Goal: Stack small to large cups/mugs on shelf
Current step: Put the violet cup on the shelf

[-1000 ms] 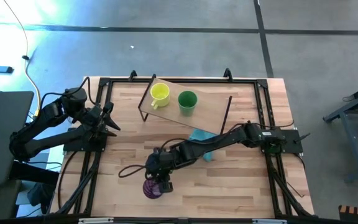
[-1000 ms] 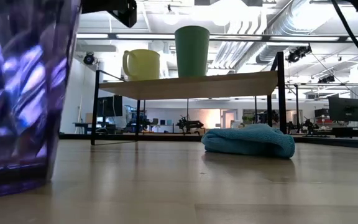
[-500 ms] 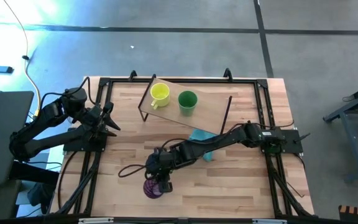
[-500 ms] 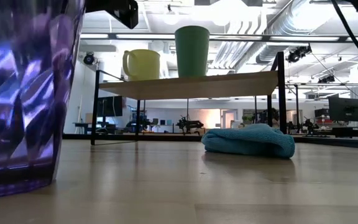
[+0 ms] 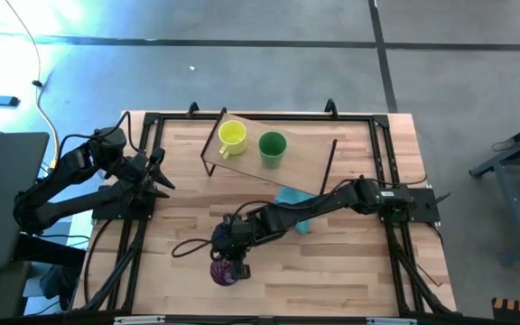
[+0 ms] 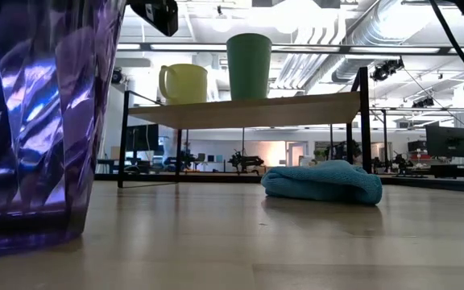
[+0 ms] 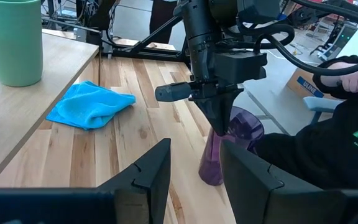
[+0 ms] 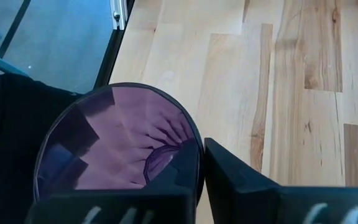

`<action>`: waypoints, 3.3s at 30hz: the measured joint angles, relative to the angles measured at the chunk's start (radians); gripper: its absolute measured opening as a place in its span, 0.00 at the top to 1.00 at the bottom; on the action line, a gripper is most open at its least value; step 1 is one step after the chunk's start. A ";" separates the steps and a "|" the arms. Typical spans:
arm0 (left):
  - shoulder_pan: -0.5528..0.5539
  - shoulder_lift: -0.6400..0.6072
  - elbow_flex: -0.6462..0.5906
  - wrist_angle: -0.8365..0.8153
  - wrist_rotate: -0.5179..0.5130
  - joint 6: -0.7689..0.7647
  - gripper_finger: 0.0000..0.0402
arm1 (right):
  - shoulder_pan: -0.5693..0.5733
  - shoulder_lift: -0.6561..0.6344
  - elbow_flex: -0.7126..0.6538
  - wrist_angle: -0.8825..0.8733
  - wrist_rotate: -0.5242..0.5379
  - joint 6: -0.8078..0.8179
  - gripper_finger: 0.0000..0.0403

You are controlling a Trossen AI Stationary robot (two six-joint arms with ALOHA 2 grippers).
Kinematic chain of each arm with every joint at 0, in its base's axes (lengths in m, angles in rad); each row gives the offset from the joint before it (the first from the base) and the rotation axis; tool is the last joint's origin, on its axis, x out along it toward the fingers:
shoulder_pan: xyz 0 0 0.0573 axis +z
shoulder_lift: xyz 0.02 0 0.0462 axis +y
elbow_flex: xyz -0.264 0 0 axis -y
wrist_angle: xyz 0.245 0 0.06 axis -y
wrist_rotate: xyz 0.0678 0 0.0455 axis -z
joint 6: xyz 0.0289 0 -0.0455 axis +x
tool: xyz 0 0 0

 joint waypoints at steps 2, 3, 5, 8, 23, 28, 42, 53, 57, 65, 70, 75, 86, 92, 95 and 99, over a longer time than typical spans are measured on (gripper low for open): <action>0.000 0.000 0.000 0.000 0.000 0.000 0.68 | 0.000 0.000 0.000 0.001 0.000 0.000 0.99; 0.000 0.000 0.000 0.000 0.000 0.000 0.68 | 0.000 0.000 0.000 0.002 0.000 0.003 0.99; 0.000 0.000 0.000 0.000 0.000 0.000 0.68 | 0.000 0.000 0.000 0.007 0.000 0.013 0.99; 0.000 0.000 0.000 0.000 0.000 0.000 0.68 | 0.000 0.000 0.000 0.008 0.000 0.024 1.00; 0.000 0.000 0.000 0.000 0.000 0.000 0.68 | -0.003 -0.006 0.010 -0.013 -0.026 0.078 1.00; 0.000 0.000 0.000 0.000 0.000 0.000 0.68 | -0.005 -0.010 0.010 -0.016 -0.032 0.083 1.00; 0.000 0.000 0.000 0.000 0.000 0.000 0.68 | -0.010 -0.064 0.011 -0.026 -0.028 0.071 1.00; 0.000 0.000 0.000 0.000 0.000 -0.001 0.68 | -0.010 -0.072 0.011 -0.036 -0.026 0.065 1.00; 0.000 0.000 0.000 0.000 0.000 -0.001 0.68 | -0.011 -0.074 0.011 -0.042 -0.026 0.065 1.00; 0.000 0.000 0.000 0.000 0.000 -0.001 0.68 | -0.021 -0.100 0.011 -0.058 -0.021 0.064 1.00; 0.000 0.000 0.000 0.000 0.000 -0.002 0.68 | -0.029 -0.116 0.011 -0.073 -0.015 0.064 1.00; 0.000 0.000 0.000 0.000 0.000 -0.001 0.68 | -0.032 -0.127 0.011 -0.084 -0.004 0.059 1.00; 0.000 0.000 0.000 0.000 0.000 -0.001 0.68 | -0.036 -0.169 0.011 -0.117 0.013 0.060 1.00; 0.000 0.000 0.000 0.000 0.000 0.000 0.68 | -0.038 -0.189 0.011 -0.149 0.021 0.071 1.00; 0.000 0.000 0.000 0.001 0.000 0.000 0.68 | -0.038 -0.198 0.011 -0.159 0.026 0.075 1.00; 0.000 0.000 0.000 0.001 -0.001 0.000 0.68 | -0.038 -0.214 0.011 -0.166 0.030 0.075 1.00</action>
